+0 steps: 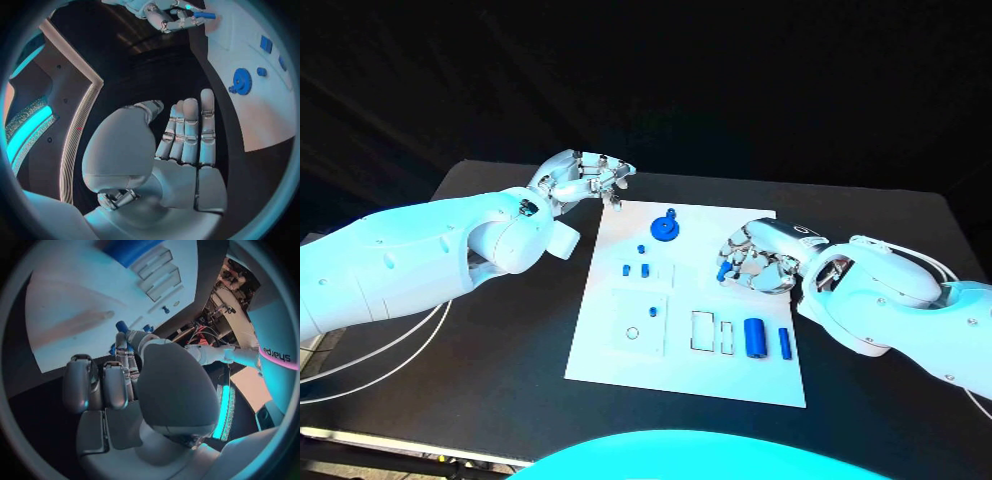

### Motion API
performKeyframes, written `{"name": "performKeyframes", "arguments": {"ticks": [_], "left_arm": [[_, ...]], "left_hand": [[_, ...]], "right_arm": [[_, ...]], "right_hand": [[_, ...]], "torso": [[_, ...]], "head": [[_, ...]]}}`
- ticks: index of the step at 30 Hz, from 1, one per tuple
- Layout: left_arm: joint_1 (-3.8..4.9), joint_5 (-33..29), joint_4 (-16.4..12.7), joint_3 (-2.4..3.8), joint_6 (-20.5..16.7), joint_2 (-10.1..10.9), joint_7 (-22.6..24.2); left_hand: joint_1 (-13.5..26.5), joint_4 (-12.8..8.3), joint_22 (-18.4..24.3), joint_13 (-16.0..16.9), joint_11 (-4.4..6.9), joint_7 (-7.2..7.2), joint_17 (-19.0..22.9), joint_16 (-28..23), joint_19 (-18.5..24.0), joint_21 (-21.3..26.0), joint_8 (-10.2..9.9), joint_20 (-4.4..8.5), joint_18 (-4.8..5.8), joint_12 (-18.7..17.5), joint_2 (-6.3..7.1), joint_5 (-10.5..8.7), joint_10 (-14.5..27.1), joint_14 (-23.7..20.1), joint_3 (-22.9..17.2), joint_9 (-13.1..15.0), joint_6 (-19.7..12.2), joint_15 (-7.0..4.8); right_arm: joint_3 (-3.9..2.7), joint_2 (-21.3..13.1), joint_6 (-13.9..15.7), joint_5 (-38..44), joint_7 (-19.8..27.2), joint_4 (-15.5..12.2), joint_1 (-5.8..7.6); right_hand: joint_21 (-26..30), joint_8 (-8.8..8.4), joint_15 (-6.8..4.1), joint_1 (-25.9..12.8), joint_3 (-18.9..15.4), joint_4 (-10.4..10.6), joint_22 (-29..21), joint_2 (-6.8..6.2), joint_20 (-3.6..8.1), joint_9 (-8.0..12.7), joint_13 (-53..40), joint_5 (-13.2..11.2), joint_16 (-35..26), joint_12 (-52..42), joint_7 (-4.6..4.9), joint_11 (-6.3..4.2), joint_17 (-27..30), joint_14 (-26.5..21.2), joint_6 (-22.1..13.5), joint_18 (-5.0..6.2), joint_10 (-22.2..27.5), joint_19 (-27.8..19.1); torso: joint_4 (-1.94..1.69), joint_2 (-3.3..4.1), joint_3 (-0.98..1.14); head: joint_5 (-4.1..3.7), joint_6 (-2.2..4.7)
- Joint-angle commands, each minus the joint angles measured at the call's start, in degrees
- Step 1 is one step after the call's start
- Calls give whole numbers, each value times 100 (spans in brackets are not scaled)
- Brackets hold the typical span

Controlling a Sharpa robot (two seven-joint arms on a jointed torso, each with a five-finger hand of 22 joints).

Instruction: Assemble the parts on the task board

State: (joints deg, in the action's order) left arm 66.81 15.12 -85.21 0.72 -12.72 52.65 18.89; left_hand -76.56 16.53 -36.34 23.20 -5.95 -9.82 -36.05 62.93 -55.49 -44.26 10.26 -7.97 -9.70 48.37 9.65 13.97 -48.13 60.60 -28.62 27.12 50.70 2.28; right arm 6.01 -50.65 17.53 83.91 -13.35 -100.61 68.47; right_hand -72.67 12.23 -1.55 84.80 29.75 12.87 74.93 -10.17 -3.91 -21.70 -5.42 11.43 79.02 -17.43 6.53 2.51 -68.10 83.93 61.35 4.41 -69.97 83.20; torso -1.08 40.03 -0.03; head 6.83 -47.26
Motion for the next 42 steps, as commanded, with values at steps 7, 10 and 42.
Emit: {"name": "performKeyframes", "arguments": {"ticks": [7, 10, 42], "left_arm": [[2, -18, 14, 3, 67, -23, 23], [1, -18, 20, 3, 76, -34, 21], [-1, -20, 12, 2, 91, -66, 12]], "left_hand": [[24, -14, 8, -11, 5, -5, -7, -20, -33, 34, -14, -11, -81, 38, -3, 15, 43, -50, 32, 0, -38, -1], [24, -14, 8, -11, 5, -5, -7, -20, -33, 34, -14, -11, -81, 38, -3, 15, 43, -50, 32, 0, -38, -1], [16, -14, 17, -15, 4, -5, -8, -23, -40, 45, -12, -11, -81, 42, -13, 16, 47, -52, 36, 1, -38, 0]], "right_arm": [[-31, -23, 274, -726, 156, -388, 46], [-32, 93, 269, -826, 196, -440, 21], [93, 1469, 319, -165, 306, 22, -716]], "right_hand": [[-52, 228, -40, -109, 24, 11, 264, -1, -4, -303, -10, 2, 44, 35, -18, -9, -23, 219, -17, -68, -52, 32], [-43, 229, -40, -116, 26, 11, 257, -3, -3, -305, -11, 2, 41, 38, -18, -9, -15, 218, -18, -66, -54, 29], [8, 243, -42, -130, 63, -60, 226, -33, -2, -328, -19, 0, 27, 81, -10, -9, 19, 210, -43, -54, -61, 11]], "torso": [[10, -3, 2], [15, -3, 4], [0, 9, 1]], "head": [[32, -10], [52, -13], [239, -118]]}}
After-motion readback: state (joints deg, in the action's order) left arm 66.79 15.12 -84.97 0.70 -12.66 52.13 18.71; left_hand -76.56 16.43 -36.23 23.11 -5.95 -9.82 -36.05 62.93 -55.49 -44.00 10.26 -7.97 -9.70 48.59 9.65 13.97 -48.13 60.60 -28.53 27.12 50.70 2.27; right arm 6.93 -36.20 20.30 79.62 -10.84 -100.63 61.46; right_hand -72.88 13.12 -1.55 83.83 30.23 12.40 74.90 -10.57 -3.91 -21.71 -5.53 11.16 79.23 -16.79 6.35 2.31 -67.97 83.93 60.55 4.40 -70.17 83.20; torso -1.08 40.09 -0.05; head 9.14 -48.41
